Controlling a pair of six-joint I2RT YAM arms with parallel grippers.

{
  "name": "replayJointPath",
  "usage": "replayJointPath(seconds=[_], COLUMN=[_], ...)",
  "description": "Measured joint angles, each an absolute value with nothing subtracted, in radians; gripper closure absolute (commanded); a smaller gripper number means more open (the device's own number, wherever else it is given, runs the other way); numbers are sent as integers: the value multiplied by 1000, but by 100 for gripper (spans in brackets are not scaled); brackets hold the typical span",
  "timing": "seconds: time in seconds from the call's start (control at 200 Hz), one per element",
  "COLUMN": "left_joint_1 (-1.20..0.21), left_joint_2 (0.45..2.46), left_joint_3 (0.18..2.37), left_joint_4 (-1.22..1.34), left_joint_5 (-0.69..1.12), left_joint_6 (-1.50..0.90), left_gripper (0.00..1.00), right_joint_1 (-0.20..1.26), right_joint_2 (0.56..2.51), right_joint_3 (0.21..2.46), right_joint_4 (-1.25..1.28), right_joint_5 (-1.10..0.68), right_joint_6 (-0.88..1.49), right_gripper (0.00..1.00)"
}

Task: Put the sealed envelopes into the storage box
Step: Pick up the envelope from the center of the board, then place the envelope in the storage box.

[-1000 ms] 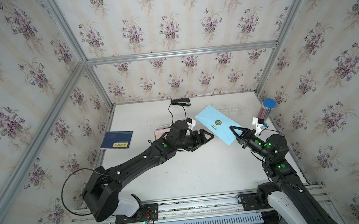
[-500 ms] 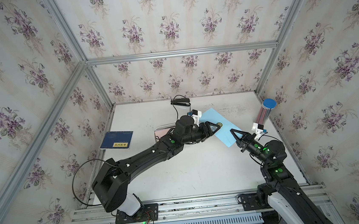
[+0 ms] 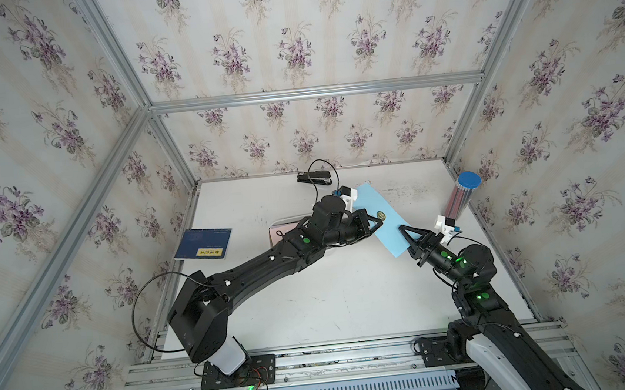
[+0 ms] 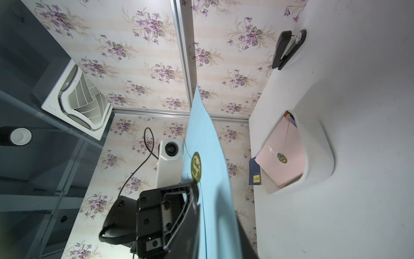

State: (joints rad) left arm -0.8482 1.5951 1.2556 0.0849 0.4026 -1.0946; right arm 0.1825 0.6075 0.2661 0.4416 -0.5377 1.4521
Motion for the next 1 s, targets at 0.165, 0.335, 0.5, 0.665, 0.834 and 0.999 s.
replayJointPath(seconds=[0.165, 0.335, 0.5, 0.665, 0.834, 0.999], left_joint_1=[-775, -654, -623, -620, -639, -627], left_joint_2=[1554, 1553, 1558, 1613, 1695, 1827], left_joint_3=[1424, 1657, 1791, 1844, 1861, 1933], left_joint_4=[-263, -749, -1113, -1306, -1381, -1409], left_joint_5=[395, 313, 192, 48, 6, -43], left_joint_6=[-849, -462, -60, 310, 611, 773], left_gripper=[100, 100, 100, 100, 100, 100], right_joint_1=[182, 178, 177, 176, 173, 170], right_joint_2=[690, 723, 728, 734, 722, 706], right_joint_3=[348, 324, 279, 269, 256, 231], right_joint_4=[278, 128, 91, 82, 78, 68], right_joint_5=[-555, -525, -482, -464, -460, -458], right_joint_6=[1207, 974, 879, 833, 807, 805], right_gripper=[40, 43, 42, 43, 43, 43])
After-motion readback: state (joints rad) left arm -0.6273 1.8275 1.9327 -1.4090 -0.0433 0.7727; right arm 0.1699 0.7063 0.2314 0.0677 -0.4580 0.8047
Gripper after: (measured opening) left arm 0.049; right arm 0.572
